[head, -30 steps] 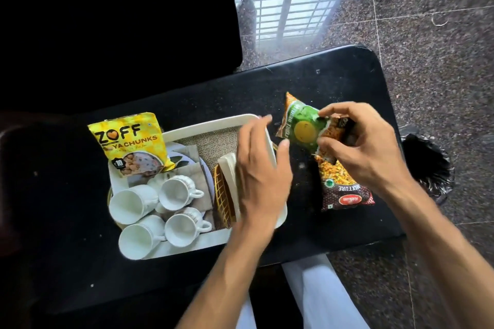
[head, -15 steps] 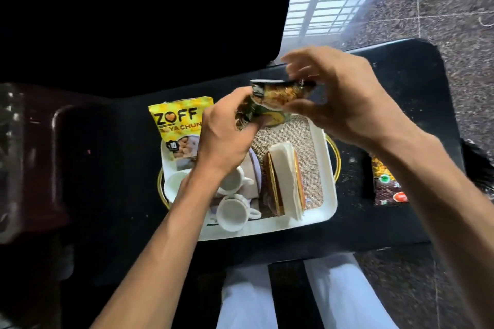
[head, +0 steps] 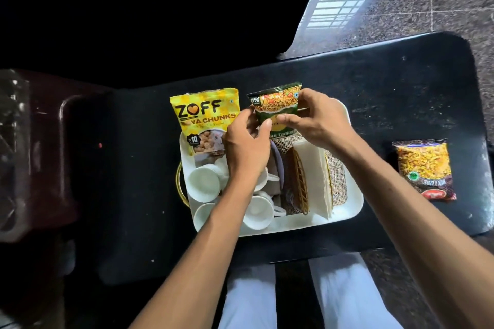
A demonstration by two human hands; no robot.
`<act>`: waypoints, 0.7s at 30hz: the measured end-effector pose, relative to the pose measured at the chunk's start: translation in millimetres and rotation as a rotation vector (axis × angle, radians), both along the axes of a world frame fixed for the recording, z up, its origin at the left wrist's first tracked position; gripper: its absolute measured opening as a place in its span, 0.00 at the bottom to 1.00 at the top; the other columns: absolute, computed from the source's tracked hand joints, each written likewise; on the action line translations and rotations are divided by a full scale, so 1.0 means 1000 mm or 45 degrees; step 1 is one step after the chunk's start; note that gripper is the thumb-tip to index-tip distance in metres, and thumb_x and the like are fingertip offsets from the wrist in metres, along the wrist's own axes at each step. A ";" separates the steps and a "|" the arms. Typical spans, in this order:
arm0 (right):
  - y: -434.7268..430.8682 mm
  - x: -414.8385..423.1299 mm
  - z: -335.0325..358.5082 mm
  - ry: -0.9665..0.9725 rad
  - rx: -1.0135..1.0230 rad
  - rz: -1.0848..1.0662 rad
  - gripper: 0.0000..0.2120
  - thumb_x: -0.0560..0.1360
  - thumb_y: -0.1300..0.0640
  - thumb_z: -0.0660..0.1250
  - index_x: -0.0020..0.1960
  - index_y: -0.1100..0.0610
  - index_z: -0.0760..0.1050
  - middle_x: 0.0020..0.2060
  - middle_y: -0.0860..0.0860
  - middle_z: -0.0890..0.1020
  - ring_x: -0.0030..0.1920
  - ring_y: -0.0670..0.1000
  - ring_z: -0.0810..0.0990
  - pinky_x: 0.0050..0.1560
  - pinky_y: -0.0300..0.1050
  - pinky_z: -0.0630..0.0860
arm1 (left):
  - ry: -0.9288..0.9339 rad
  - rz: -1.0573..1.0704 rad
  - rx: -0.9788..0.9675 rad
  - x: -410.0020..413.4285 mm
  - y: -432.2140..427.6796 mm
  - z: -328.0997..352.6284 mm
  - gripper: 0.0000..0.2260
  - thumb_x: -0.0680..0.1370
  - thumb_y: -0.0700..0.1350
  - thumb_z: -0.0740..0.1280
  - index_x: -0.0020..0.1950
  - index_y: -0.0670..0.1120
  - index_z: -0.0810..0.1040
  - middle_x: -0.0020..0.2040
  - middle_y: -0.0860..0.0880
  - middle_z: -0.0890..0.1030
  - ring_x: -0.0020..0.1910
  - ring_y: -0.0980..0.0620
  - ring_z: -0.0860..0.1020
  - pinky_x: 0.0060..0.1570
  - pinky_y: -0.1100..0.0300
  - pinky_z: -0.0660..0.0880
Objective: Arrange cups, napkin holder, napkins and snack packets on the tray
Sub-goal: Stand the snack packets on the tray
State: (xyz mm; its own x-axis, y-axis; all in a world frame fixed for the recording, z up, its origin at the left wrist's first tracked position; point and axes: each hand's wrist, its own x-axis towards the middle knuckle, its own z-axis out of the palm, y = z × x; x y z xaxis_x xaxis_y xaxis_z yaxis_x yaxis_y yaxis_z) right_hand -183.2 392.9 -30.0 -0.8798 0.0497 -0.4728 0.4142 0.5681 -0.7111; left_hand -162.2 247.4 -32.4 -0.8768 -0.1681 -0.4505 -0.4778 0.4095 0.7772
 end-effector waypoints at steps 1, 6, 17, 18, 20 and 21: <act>-0.001 0.000 -0.002 -0.010 0.015 0.011 0.19 0.74 0.50 0.74 0.63 0.55 0.78 0.50 0.45 0.83 0.44 0.37 0.80 0.41 0.21 0.73 | -0.017 0.011 0.017 0.000 0.000 -0.001 0.07 0.79 0.40 0.70 0.57 0.43 0.82 0.53 0.48 0.86 0.53 0.49 0.85 0.58 0.47 0.81; -0.004 -0.002 -0.009 -0.063 -0.021 0.042 0.22 0.75 0.50 0.73 0.66 0.57 0.75 0.59 0.51 0.84 0.56 0.49 0.83 0.58 0.48 0.80 | -0.059 0.023 0.081 -0.001 0.003 -0.001 0.12 0.80 0.39 0.68 0.64 0.42 0.80 0.54 0.55 0.81 0.57 0.53 0.82 0.60 0.58 0.79; 0.005 -0.004 -0.012 -0.102 0.017 -0.004 0.27 0.76 0.50 0.72 0.70 0.59 0.71 0.63 0.54 0.81 0.58 0.52 0.81 0.57 0.47 0.80 | -0.083 0.231 0.135 0.004 0.020 0.019 0.24 0.81 0.35 0.66 0.77 0.39 0.67 0.75 0.42 0.73 0.74 0.50 0.74 0.71 0.62 0.71; 0.007 -0.004 -0.012 -0.103 0.015 -0.005 0.27 0.76 0.50 0.72 0.71 0.59 0.70 0.63 0.54 0.81 0.59 0.52 0.81 0.55 0.44 0.79 | -0.063 0.241 0.137 0.007 0.023 0.023 0.24 0.81 0.35 0.66 0.77 0.39 0.67 0.75 0.42 0.73 0.74 0.50 0.74 0.71 0.61 0.71; 0.012 -0.002 -0.008 -0.084 0.036 -0.006 0.27 0.76 0.50 0.72 0.71 0.58 0.71 0.63 0.53 0.81 0.58 0.50 0.81 0.53 0.39 0.77 | -0.008 0.251 0.132 0.010 0.031 0.031 0.23 0.82 0.35 0.66 0.77 0.39 0.68 0.75 0.42 0.74 0.73 0.51 0.74 0.71 0.61 0.72; 0.015 0.000 -0.005 -0.056 0.031 -0.033 0.27 0.76 0.50 0.72 0.71 0.58 0.72 0.62 0.52 0.82 0.56 0.49 0.82 0.53 0.38 0.77 | 0.021 0.247 0.137 0.012 0.035 0.035 0.22 0.82 0.35 0.65 0.76 0.39 0.69 0.74 0.42 0.75 0.72 0.51 0.75 0.70 0.64 0.72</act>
